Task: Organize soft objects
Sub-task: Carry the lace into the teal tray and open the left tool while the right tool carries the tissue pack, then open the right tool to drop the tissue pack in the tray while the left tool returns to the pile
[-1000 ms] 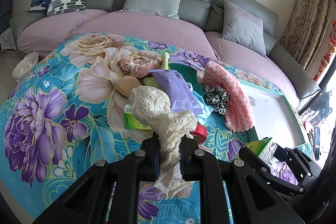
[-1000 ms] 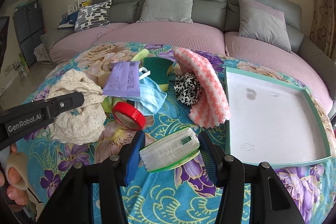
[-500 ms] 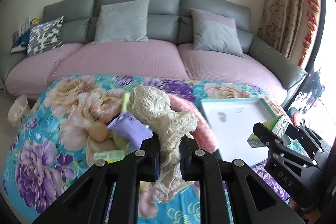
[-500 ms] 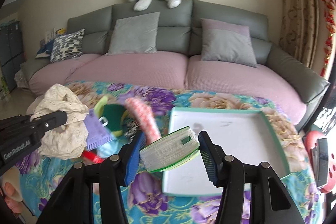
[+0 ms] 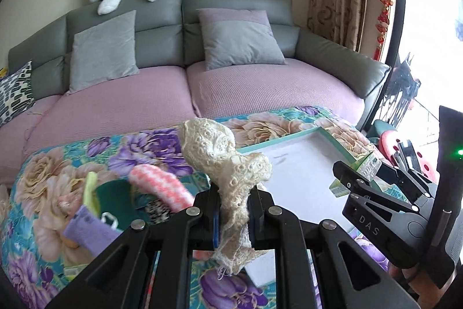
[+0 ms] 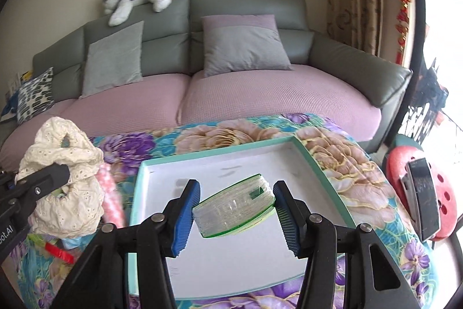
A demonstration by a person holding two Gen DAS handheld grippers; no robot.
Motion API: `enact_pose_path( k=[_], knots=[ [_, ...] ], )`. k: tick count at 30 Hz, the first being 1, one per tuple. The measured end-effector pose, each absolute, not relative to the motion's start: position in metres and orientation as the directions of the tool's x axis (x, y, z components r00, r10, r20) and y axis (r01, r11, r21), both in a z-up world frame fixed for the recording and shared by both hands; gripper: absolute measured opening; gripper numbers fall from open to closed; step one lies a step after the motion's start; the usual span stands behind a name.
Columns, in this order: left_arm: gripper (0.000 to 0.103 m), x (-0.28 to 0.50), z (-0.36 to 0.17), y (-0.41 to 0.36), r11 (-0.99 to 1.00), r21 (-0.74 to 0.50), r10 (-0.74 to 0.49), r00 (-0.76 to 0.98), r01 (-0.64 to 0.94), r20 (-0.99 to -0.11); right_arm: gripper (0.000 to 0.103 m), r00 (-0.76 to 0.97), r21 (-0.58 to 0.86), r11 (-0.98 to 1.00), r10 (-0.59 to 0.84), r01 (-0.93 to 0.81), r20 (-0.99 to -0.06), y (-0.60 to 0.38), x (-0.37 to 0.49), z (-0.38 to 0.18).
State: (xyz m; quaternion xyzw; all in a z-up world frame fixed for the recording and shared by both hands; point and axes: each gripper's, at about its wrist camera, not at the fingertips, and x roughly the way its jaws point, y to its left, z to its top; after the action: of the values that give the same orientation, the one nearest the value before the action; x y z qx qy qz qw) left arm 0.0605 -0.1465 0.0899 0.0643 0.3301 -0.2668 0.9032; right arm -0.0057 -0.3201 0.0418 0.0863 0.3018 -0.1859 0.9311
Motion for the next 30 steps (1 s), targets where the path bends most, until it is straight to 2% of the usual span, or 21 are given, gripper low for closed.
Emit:
enact_pose_path(
  k=[14, 17, 19, 21, 23, 28, 30],
  knots=[
    [0.016, 0.09, 0.051, -0.213, 0.813, -0.09, -0.489, 0.59, 0.576, -0.642, 0.055, 0.676, 0.025, 0.861, -0.38, 0.508, -0.632, -0.37, -0.005, 0.009],
    [0.018, 0.088, 0.04, -0.226, 0.797, -0.089, -0.502, 0.573, 0.598, -0.648, 0.055, 0.674, 0.033, 0.858, -0.378, 0.512, -0.634, -0.373, -0.004, 0.007],
    [0.028, 0.089, 0.033, -0.23, 0.793, -0.093, -0.501, 0.559, 0.602, -0.661, 0.056, 0.675, 0.032, 0.86, -0.376, 0.51, -0.635, -0.373, -0.004, 0.006],
    [0.05, 0.091, 0.03, -0.23, 0.798, -0.097, -0.496, 0.557, 0.595, -0.666, 0.056, 0.675, 0.031, 0.862, -0.374, 0.506, -0.636, -0.372, -0.003, 0.005],
    [0.058, 0.092, 0.031, -0.225, 0.803, -0.11, -0.501, 0.564, 0.585, -0.656, 0.056, 0.674, 0.03, 0.863, -0.372, 0.505, -0.639, -0.37, -0.002, 0.004],
    [0.065, 0.1, 0.032, -0.211, 0.831, -0.122, -0.473, 0.575, 0.543, -0.667, 0.055, 0.67, 0.024, 0.868, -0.366, 0.497, -0.646, -0.369, 0.0, 0.001],
    [0.073, 0.104, 0.034, -0.202, 0.846, -0.13, -0.459, 0.582, 0.517, -0.672, 0.056, 0.665, 0.009, 0.868, -0.374, 0.497, -0.647, -0.367, 0.001, 0.0]
  ],
)
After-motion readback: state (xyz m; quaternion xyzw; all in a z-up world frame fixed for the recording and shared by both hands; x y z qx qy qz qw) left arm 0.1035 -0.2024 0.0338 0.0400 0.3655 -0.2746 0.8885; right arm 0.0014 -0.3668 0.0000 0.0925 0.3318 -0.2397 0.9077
